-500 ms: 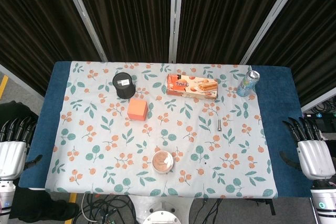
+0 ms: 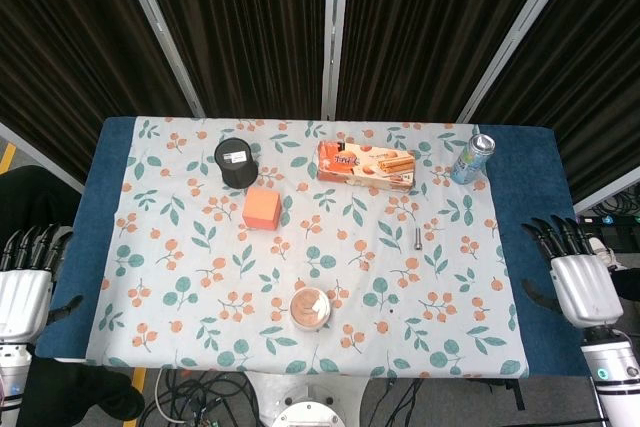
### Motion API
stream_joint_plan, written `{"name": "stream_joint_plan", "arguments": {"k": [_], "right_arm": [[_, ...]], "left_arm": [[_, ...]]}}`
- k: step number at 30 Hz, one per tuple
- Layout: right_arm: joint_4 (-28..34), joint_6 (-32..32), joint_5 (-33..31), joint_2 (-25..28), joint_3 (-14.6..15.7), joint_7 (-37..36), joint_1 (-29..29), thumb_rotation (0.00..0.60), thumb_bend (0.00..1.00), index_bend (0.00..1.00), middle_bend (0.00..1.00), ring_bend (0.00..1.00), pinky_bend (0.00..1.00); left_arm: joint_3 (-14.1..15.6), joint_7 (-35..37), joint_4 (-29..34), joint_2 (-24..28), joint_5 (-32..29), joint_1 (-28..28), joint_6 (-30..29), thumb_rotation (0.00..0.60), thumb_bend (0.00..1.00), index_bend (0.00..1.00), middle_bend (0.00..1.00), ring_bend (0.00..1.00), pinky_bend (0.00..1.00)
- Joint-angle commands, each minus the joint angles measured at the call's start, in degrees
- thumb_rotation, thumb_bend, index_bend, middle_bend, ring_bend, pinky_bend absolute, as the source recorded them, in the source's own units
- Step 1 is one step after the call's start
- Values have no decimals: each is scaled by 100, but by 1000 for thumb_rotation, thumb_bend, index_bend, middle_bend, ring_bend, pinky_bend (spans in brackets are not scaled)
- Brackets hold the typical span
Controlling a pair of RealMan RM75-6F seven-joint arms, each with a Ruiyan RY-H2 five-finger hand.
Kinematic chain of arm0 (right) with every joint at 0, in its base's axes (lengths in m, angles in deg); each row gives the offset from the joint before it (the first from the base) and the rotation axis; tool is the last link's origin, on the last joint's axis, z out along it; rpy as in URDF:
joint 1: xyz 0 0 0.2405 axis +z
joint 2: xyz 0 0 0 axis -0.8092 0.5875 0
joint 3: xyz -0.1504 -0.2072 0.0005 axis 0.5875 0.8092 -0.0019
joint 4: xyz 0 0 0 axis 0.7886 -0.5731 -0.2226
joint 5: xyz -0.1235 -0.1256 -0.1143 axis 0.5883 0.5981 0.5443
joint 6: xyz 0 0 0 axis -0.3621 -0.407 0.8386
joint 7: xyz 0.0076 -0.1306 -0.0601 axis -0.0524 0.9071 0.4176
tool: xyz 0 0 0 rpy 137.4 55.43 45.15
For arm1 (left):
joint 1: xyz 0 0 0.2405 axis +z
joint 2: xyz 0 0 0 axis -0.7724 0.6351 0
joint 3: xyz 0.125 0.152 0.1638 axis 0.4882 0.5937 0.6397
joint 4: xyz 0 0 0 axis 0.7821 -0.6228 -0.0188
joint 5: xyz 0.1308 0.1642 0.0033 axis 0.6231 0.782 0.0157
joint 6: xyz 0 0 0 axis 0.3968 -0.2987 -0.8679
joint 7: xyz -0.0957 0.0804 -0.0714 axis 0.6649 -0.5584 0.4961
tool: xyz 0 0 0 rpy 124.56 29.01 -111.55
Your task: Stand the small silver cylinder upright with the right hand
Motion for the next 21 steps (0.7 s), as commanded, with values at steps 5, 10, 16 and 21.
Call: {"name": "stream_joint_plan", "arguments": {"k": [5,10,16,21], "right_arm": [[-430,-1428,-345,-339,-393,699,1097,600,241,340,178,0,0],[-1196,-2443,-656,-920,-553,1075,1882,600,241,407,194,0,0],[-2089,-3207,-732,-1608,-483,1371,2506,600,241,416,194,0,0],[-2625,-3425,-612,-2050,-388,1440,2815,600,242,411,184,0,0]], "left_arm": [[14,24,20,6,-37,51,-44,600,72,143,70,0,0],[18,34,46,16,-103,98,-68,600,71,143,70,0,0],[6,42,65,23,-187,120,-53,600,72,143,70,0,0],[-9,29,71,19,-229,107,-18,600,72,143,70,0,0]]}}
